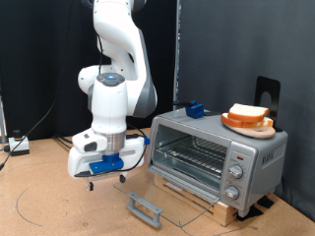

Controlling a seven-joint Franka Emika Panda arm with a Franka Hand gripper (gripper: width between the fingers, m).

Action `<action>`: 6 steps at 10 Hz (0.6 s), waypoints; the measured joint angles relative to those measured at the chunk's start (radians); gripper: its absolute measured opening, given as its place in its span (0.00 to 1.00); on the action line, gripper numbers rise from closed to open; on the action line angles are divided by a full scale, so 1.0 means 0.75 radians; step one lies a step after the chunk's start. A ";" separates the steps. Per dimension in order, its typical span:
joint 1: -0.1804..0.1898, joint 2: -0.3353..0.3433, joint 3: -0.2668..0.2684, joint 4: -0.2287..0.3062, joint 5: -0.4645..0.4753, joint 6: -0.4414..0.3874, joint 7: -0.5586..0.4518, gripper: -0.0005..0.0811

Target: Make a piece of toast with the oven

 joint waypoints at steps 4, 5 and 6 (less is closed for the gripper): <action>-0.015 -0.172 -0.020 0.056 0.492 -0.377 -0.534 1.00; -0.019 -0.213 -0.030 0.069 0.522 -0.456 -0.567 1.00; -0.022 -0.254 -0.039 0.084 0.535 -0.531 -0.580 1.00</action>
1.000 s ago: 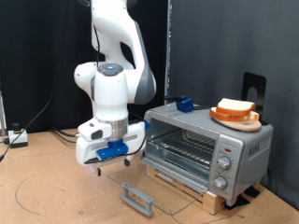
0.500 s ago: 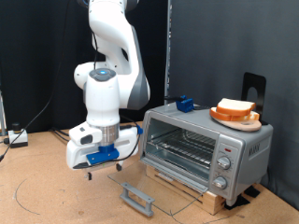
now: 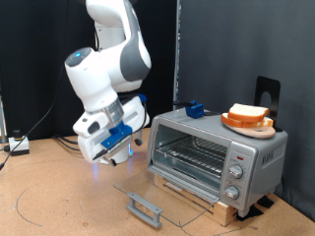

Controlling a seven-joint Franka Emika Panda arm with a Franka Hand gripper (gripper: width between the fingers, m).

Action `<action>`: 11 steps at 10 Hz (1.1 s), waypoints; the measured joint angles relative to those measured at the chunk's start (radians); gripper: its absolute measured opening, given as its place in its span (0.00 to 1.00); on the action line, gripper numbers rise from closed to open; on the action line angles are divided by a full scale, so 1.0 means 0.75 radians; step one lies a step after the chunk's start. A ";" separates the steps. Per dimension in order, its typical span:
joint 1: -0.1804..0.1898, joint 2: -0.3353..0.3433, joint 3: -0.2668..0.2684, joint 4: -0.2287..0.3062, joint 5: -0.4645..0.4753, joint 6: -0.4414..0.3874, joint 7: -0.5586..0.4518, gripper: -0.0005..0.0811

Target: Make a piece of toast with the oven

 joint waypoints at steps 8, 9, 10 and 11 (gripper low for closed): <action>0.034 -0.208 -0.013 0.041 0.139 -0.243 -0.186 1.00; 0.056 -0.226 -0.014 0.052 0.211 -0.312 -0.325 1.00; 0.078 -0.250 -0.014 0.058 0.253 -0.377 -0.463 1.00; 0.100 -0.279 -0.012 0.061 0.266 -0.434 -0.595 1.00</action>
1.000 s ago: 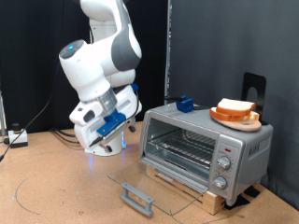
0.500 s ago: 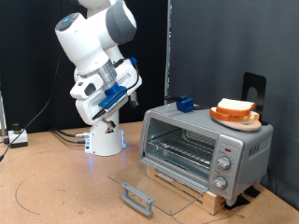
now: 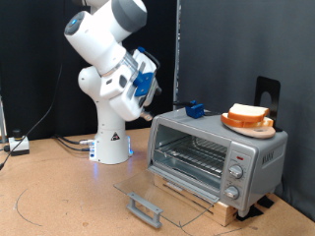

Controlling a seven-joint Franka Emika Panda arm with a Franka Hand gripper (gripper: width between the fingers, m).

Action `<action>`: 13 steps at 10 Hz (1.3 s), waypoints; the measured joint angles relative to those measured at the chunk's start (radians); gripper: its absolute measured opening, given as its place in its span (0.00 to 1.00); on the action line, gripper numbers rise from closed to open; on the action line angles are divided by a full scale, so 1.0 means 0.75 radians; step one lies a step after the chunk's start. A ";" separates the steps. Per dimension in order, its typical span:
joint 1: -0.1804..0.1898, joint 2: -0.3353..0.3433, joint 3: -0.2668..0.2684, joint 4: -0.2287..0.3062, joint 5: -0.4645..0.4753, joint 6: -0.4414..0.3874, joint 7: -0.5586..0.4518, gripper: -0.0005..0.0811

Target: Make a piece of toast with the oven

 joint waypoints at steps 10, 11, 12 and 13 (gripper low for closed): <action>0.166 -0.227 0.128 -0.024 -0.032 -0.157 -0.648 1.00; 0.167 -0.265 0.174 -0.044 -0.033 -0.130 -0.636 1.00; 0.167 -0.305 0.226 -0.069 -0.033 -0.090 -0.604 1.00; 0.168 -0.342 0.279 -0.093 -0.033 -0.066 -0.568 1.00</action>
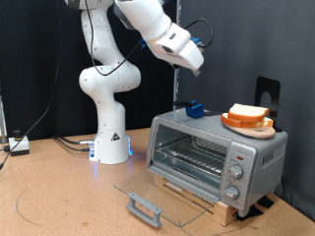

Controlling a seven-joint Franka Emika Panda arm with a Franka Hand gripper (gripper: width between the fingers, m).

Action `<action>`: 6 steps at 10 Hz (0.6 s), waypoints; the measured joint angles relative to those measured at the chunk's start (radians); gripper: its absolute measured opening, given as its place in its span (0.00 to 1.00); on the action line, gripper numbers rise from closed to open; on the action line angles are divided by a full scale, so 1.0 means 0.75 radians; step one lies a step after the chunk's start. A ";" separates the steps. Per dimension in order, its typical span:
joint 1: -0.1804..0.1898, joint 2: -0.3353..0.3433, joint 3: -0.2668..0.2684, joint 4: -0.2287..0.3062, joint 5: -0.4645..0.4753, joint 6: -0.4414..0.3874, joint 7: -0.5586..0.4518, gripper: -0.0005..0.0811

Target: Make a piece of toast with the oven

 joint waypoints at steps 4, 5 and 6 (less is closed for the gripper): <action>0.001 -0.064 0.072 -0.046 -0.006 0.005 0.028 1.00; 0.005 -0.068 0.079 -0.056 -0.007 -0.026 0.009 1.00; 0.005 -0.079 0.096 -0.078 -0.007 -0.023 0.006 1.00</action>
